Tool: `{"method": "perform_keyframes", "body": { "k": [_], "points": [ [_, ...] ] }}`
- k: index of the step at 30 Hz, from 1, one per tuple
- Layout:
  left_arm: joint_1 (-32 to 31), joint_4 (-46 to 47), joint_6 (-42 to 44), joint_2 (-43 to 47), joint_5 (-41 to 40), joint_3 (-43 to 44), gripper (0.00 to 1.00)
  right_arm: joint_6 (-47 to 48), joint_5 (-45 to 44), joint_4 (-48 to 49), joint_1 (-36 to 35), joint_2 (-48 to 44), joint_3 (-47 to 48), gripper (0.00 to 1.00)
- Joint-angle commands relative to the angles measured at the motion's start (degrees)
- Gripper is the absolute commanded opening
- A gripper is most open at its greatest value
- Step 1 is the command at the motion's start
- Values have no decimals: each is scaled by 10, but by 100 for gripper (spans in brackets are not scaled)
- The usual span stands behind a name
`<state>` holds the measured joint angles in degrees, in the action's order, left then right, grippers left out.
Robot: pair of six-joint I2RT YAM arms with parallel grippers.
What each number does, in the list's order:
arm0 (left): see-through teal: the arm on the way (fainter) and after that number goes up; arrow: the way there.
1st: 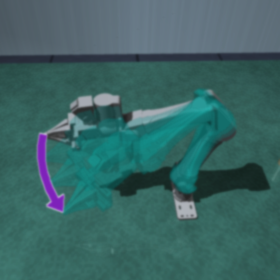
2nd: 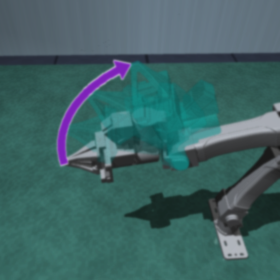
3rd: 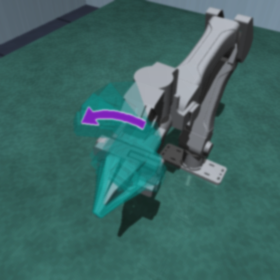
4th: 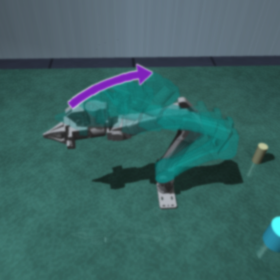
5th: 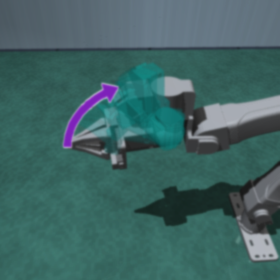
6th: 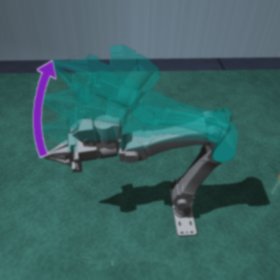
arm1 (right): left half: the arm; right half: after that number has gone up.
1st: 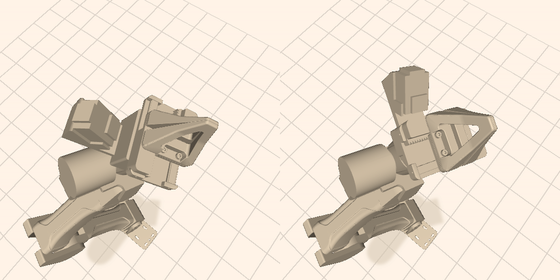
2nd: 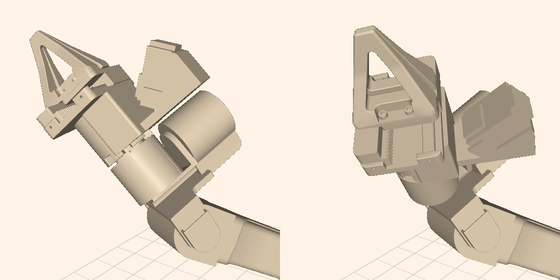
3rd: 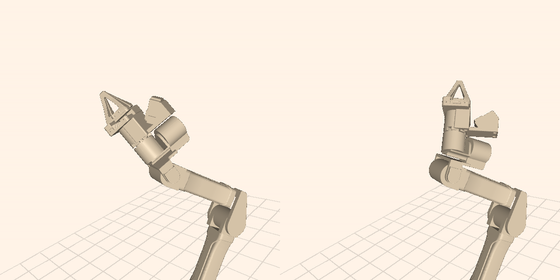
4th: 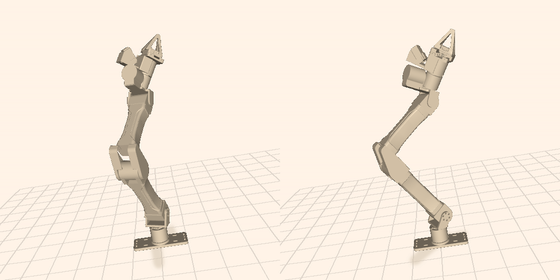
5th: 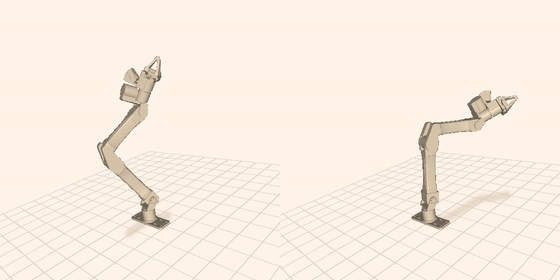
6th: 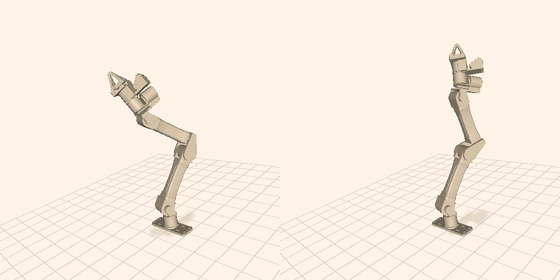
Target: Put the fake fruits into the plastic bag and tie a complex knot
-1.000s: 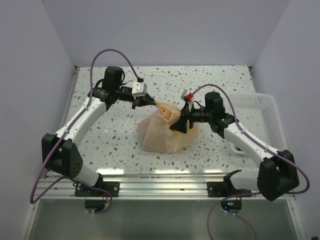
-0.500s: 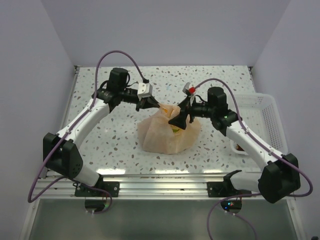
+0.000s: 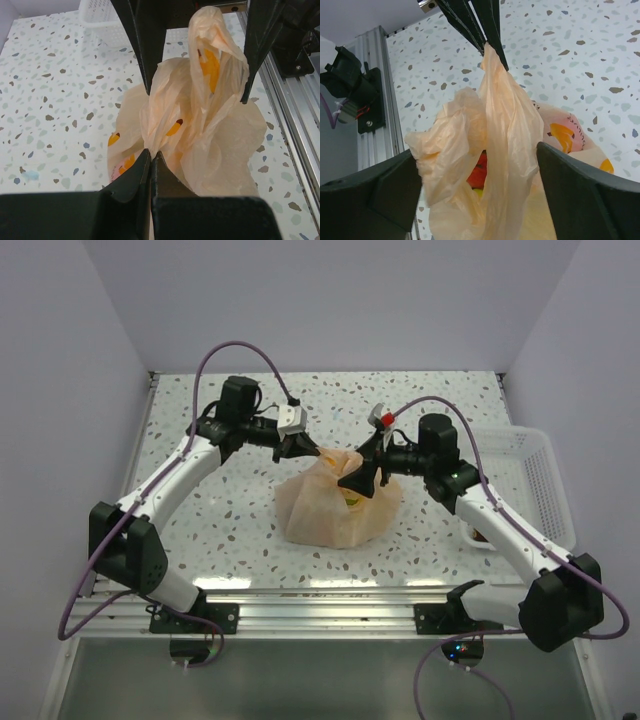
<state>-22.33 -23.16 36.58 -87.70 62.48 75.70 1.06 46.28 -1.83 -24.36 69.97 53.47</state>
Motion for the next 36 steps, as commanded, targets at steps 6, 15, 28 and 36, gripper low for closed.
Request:
{"method": "perform_keyframes", "body": {
  "k": [6,15,28,36],
  "points": [
    [-3,-12,21,3,-2,12,0,-22,-12,35,6,-19,23,40],
    [13,-5,4,51,24,5,0,5,-35,20,17,4,10,13],
    [-47,-123,67,76,42,32,0,-6,-51,40,16,9,-14,0],
    [-137,-50,-13,68,-59,-21,0,-25,-67,44,16,3,-25,0]
  ]
}}
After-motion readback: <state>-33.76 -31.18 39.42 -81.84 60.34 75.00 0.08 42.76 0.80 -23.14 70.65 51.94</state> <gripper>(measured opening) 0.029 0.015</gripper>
